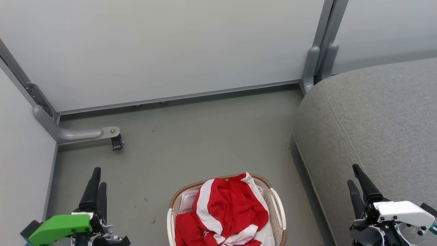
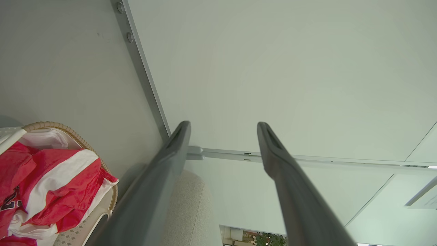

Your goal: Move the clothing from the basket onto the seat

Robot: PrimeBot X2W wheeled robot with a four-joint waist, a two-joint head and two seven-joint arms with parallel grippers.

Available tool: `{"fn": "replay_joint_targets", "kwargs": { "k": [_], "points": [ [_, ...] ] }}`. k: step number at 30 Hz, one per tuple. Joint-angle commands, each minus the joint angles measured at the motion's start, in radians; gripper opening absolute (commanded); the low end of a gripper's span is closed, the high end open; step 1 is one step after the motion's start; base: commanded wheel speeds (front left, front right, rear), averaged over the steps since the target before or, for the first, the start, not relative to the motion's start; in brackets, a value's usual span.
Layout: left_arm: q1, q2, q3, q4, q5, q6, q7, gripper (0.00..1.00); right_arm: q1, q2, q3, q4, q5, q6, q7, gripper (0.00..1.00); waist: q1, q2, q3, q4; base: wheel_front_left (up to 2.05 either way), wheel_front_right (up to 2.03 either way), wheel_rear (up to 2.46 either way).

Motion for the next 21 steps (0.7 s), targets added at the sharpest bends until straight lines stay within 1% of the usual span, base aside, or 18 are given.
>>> {"fn": "replay_joint_targets", "kwargs": {
  "k": [1, 10, 15, 21],
  "points": [
    [-0.014, 0.003, -0.013, -0.022, 0.011, -0.002, -0.013, 1.00, -0.011, -0.007, 0.006, -0.017, -0.008, 0.000, -0.013, 1.00, 0.0000, 0.0000, 0.000, 0.000, 0.00, 0.00, 0.00],
    [-0.002, 0.004, -0.055, -0.039, 0.037, -0.002, -0.055, 1.00, -0.003, -0.008, 0.006, -0.017, -0.052, 0.000, -0.056, 1.00, 0.0000, 0.0000, 0.001, 0.000, 0.00, 0.00, 0.00],
    [0.002, 0.004, -0.073, -0.049, 0.068, -0.002, -0.078, 1.00, -0.003, -0.010, -0.012, -0.018, -0.108, 0.000, -0.079, 1.00, 0.0000, 0.0000, 0.000, 0.000, 0.00, 0.00, 0.00],
    [0.007, 0.005, -0.087, -0.060, 0.133, -0.002, -0.104, 1.00, -0.003, -0.011, -0.032, -0.035, -0.198, 0.000, -0.105, 1.00, 0.0000, 0.0000, -0.002, 0.000, 0.00, 0.00, 0.00]
  ]
}}
